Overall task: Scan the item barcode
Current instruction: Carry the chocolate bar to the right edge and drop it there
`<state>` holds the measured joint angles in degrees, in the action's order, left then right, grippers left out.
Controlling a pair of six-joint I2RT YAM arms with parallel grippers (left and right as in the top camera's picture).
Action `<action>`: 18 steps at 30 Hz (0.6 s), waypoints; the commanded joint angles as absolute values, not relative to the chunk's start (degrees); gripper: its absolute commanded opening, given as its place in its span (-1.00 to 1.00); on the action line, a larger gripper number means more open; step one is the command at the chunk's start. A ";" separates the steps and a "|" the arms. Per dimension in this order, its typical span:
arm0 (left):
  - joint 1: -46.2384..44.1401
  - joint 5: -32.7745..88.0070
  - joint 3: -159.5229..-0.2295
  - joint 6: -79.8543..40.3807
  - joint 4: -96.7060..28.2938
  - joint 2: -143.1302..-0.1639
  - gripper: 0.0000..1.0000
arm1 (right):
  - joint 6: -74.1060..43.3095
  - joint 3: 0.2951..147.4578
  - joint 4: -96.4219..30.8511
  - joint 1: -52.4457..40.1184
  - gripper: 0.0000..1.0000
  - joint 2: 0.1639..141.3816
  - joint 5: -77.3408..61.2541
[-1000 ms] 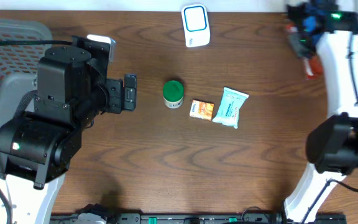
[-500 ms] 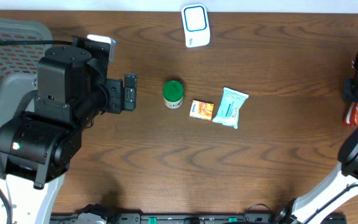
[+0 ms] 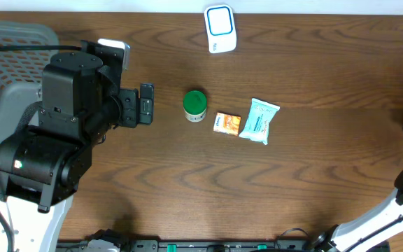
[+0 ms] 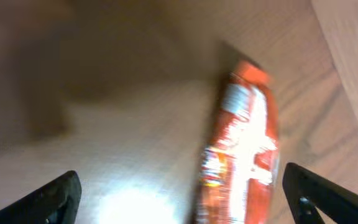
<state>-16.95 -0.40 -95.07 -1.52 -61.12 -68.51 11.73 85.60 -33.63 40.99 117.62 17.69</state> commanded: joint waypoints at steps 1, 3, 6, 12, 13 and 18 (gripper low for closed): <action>-16.67 -1.13 -94.83 -1.80 -61.12 -68.49 0.96 | 5.78 88.62 -33.63 36.42 0.99 109.93 8.58; -16.67 -1.13 -94.83 -1.80 -61.12 -68.49 0.96 | 3.20 88.60 -34.13 33.45 0.99 106.69 4.67; -16.67 -1.13 -94.83 -1.80 -61.12 -68.49 0.96 | 2.15 88.60 -36.18 27.92 0.99 102.65 -0.27; -16.67 -1.13 -94.83 -1.80 -61.12 -68.49 0.96 | 6.09 88.60 -40.05 12.73 0.99 97.95 3.51; -16.67 -1.13 -94.83 -1.80 -61.12 -68.49 0.95 | 6.15 88.60 -41.25 9.32 0.99 97.69 6.66; -16.67 -1.13 -94.83 -1.80 -61.12 -68.49 0.96 | 6.22 88.07 -48.31 -6.70 0.98 97.60 17.67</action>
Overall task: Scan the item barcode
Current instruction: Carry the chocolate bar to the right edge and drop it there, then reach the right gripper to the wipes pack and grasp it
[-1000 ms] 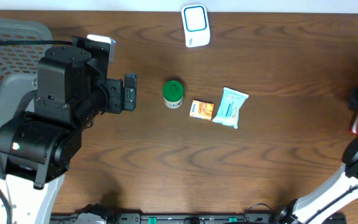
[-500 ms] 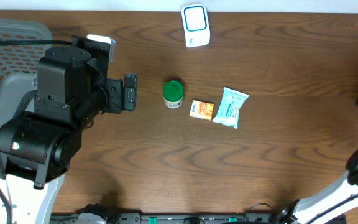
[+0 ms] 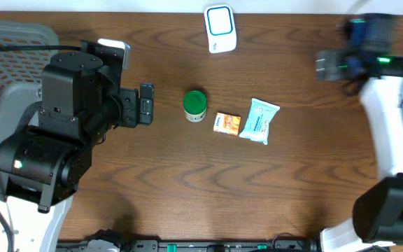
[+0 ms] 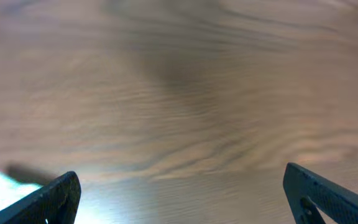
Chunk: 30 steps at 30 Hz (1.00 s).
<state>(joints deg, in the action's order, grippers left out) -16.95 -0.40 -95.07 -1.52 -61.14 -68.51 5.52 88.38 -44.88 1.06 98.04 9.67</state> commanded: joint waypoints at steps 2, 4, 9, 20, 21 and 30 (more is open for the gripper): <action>-16.67 -1.13 -94.83 -1.80 -61.12 -68.49 0.96 | 5.61 87.99 -50.46 -11.00 0.99 97.60 17.74; -16.67 -1.13 -94.83 -1.80 -61.12 -68.49 0.95 | 5.54 87.59 -52.86 -15.70 0.99 97.60 19.55; -16.67 -1.13 -94.83 -1.80 -61.10 -68.49 0.95 | 3.16 85.08 -55.07 -25.67 0.99 97.60 28.60; -16.67 -1.13 -94.83 -1.80 -61.12 -68.49 0.96 | 0.21 70.67 -50.33 -40.86 0.98 97.60 39.35; -16.67 -1.13 -94.83 -1.80 -61.12 -68.49 0.96 | 0.23 69.01 -49.25 -41.78 0.99 97.60 40.64; -16.67 -1.13 -94.83 -1.80 -61.12 -68.49 0.96 | 1.91 56.88 -35.70 -45.69 0.98 97.78 44.38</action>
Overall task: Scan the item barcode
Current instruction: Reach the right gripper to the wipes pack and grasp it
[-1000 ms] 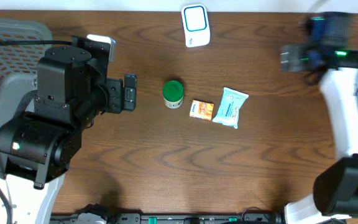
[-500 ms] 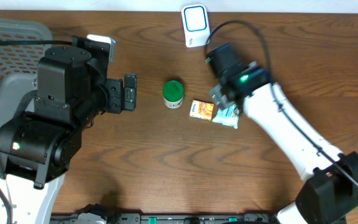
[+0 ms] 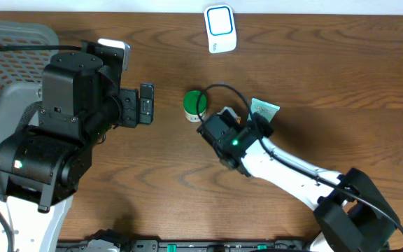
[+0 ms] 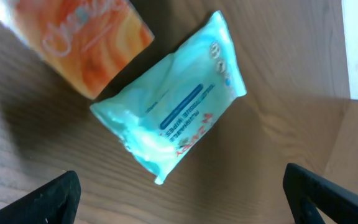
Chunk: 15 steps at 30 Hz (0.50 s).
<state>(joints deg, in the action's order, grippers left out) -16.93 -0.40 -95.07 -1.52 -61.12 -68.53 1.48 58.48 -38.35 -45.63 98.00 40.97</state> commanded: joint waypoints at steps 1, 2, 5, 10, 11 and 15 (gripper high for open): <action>-16.67 -1.13 -94.83 -1.80 -61.12 -68.49 0.96 | 2.94 56.51 -34.46 -45.69 0.98 97.91 44.07; -16.67 -1.13 -94.83 -1.80 -61.12 -68.49 0.96 | 3.86 56.25 -33.36 -45.67 0.97 98.28 44.03; -16.67 -1.10 -94.83 -1.80 -61.12 -68.49 0.96 | 6.11 56.12 -31.70 -45.34 0.93 100.31 44.07; -16.67 -1.13 -94.83 -1.80 -61.12 -68.49 0.95 | 6.11 56.14 -30.87 -44.05 0.90 106.56 45.08; -16.67 -1.13 -94.83 -1.80 -61.12 -68.49 0.96 | 6.09 56.14 -30.87 -43.90 0.89 108.18 45.95; -16.67 -1.13 -94.83 -1.80 -61.12 -68.49 0.96 | 6.02 56.14 -30.76 -43.88 0.88 113.08 47.00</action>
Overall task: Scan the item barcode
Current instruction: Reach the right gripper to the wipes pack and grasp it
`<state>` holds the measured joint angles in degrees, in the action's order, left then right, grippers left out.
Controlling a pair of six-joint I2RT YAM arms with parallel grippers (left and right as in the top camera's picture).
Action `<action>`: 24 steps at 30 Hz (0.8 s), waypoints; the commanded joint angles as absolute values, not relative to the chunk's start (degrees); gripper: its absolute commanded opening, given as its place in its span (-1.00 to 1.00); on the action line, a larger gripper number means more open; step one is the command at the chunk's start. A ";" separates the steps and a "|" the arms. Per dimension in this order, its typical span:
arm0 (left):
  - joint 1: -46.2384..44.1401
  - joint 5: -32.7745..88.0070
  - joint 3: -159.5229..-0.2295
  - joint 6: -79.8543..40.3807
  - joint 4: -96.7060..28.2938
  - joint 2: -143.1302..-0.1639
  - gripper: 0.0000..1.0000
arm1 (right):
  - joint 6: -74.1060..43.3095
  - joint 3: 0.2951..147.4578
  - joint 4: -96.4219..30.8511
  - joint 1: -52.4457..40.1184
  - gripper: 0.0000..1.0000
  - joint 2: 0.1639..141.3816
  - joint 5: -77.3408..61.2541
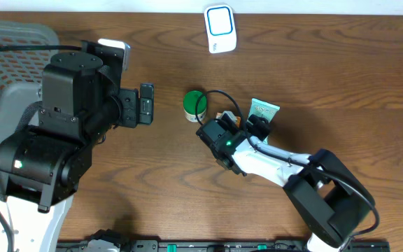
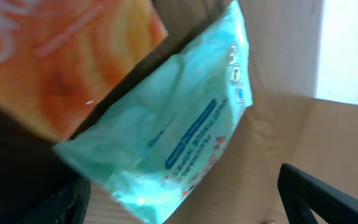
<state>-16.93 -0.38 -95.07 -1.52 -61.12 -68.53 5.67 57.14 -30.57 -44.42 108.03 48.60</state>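
A light blue wipes pack (image 2: 166,130) lies on the wooden table, and an orange box (image 2: 55,56) touches its left side. My right gripper (image 2: 185,205) is open and low over the pack, one dark finger (image 2: 48,202) on each side. In the overhead view the right gripper (image 1: 247,124) covers most of the box beside the wipes pack (image 1: 266,110). The white scanner (image 1: 220,28) stands at the table's back edge. My left gripper (image 1: 146,103) hangs left of a green-lidded jar (image 1: 195,105); its jaws cannot be read.
A grey mesh basket (image 1: 5,42) sits at the far left behind the left arm. A red packet shows at the right edge. A black cable (image 1: 219,98) loops off the right wrist near the jar.
My right gripper has come closer to the wipes pack and the orange box, which now fill much more of the wrist view. Its arm has folded in. The left arm is unchanged.
My right gripper was open over a red packet at the far right. Then the arm was at the back right over bare wood. Later it stood open over the orange box and wipes pack at the middle, and now sits closer over them.
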 commanded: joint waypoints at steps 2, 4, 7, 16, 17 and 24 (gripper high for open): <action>-16.67 -1.13 -94.83 -1.80 -61.12 -68.49 0.96 | 6.04 56.14 -30.26 -43.90 0.87 114.98 46.89; -16.67 -1.13 -94.83 -1.80 -61.12 -68.49 0.96 | 6.07 56.14 -29.74 -43.72 0.86 116.44 46.85; -16.67 -1.13 -94.83 -1.80 -61.12 -68.49 0.96 | 6.33 56.14 -29.36 -42.96 0.76 117.99 45.43; -16.67 -1.13 -94.83 -1.80 -61.12 -68.49 0.96 | 7.09 56.40 -28.95 -40.91 -0.88 118.21 36.47; -16.67 -1.13 -94.83 -1.80 -61.12 -68.49 0.96 | 6.63 56.73 -29.06 -40.91 -0.95 118.17 36.47; -16.67 -1.13 -94.83 -1.80 -61.10 -68.49 0.96 | 5.52 60.99 -32.40 -40.86 -0.98 114.02 34.65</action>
<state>-16.93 -0.38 -95.07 -1.52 -61.14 -68.53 6.68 59.55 -31.09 -41.15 114.67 48.53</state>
